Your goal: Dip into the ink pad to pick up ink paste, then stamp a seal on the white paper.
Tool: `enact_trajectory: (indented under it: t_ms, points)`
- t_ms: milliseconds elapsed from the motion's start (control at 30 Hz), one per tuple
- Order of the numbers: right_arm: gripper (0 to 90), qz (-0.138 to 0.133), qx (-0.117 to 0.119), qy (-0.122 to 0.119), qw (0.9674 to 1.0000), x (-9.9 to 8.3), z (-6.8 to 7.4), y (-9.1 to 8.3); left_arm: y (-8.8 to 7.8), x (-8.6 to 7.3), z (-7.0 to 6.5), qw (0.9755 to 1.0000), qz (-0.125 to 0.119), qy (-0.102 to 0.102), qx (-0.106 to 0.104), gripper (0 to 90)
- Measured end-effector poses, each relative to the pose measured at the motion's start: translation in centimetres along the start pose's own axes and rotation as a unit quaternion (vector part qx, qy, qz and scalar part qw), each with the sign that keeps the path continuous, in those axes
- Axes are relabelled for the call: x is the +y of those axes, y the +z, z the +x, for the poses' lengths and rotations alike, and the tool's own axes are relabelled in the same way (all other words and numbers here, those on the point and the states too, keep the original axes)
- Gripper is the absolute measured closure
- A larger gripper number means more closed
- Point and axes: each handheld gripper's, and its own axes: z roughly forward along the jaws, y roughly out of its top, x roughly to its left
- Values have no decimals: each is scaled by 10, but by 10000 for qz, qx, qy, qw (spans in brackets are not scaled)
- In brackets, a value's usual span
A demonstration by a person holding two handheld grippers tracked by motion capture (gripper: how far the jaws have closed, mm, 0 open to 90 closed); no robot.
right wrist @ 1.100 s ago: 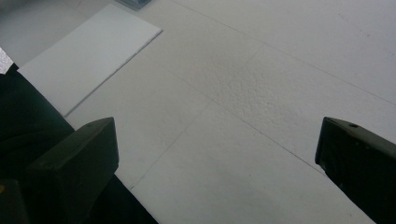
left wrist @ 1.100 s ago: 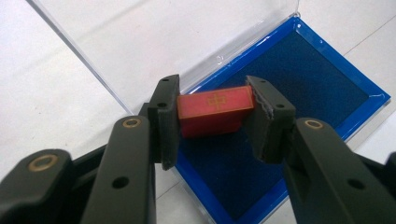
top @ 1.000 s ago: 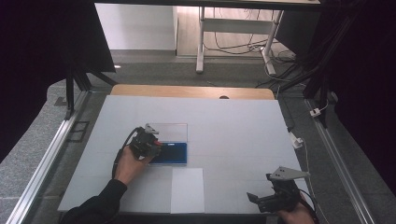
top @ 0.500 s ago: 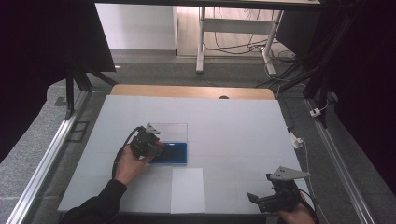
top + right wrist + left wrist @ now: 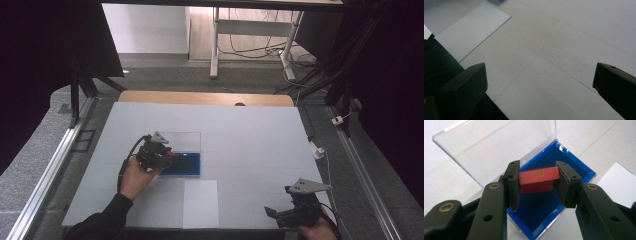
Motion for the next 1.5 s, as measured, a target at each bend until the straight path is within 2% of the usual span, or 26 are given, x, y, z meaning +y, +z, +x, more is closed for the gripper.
enact_trajectory:
  t_ms: [300, 733, 867, 1267, 1500]
  points:
    - [0, 5, 4, 4, 10000, 0, 0, 0, -8, 1, -4, 9997, -119, -2, -194, 576]
    - [0, 13, 12, 36, 10000, 0, 0, 0, -13, 4, -18, 9988, -174, 224, -396, 576]
    - [0, 10, 11, 33, 10000, 0, 0, 0, -14, 5, -26, 9981, -225, 300, -491, 576]
    - [0, 8, 13, 39, 10000, 0, 0, 0, -11, 2, -55, 9944, -107, 676, -800, 576]
    - [0, 16, 21, 42, 10000, 0, 0, 0, -8, -2, -68, 9925, -36, 793, -926, 577]
